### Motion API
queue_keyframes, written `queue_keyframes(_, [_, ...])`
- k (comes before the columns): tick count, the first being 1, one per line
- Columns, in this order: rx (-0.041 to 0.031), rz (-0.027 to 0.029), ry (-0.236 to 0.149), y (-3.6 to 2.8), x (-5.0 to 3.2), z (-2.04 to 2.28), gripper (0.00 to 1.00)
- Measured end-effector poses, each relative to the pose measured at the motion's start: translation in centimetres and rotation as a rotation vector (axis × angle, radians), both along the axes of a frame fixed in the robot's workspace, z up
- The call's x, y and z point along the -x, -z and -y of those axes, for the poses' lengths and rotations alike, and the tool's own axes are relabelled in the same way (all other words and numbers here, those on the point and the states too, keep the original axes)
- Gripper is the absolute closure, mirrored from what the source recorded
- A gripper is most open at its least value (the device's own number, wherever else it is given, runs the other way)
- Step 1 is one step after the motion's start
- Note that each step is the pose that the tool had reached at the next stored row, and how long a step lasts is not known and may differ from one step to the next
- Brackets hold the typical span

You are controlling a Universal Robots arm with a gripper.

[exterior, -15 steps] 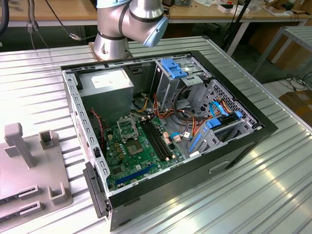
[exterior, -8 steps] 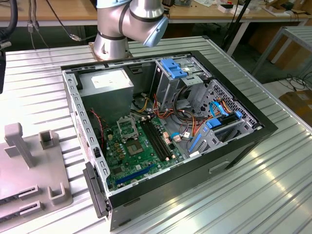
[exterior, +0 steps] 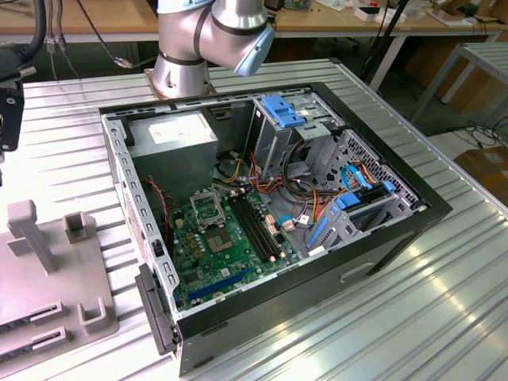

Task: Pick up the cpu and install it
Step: 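Pick up the cpu and move it towards the insertion slot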

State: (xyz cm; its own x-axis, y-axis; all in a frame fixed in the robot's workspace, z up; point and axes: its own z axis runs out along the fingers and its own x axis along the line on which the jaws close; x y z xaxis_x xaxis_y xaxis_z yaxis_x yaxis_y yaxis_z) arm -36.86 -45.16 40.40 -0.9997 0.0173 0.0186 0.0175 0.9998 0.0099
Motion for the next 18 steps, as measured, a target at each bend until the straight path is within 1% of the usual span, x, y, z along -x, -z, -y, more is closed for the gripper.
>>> queue_keyframes(18, [0.0000,-0.0001,0.000,0.00,-1.90,0.00,0.53])
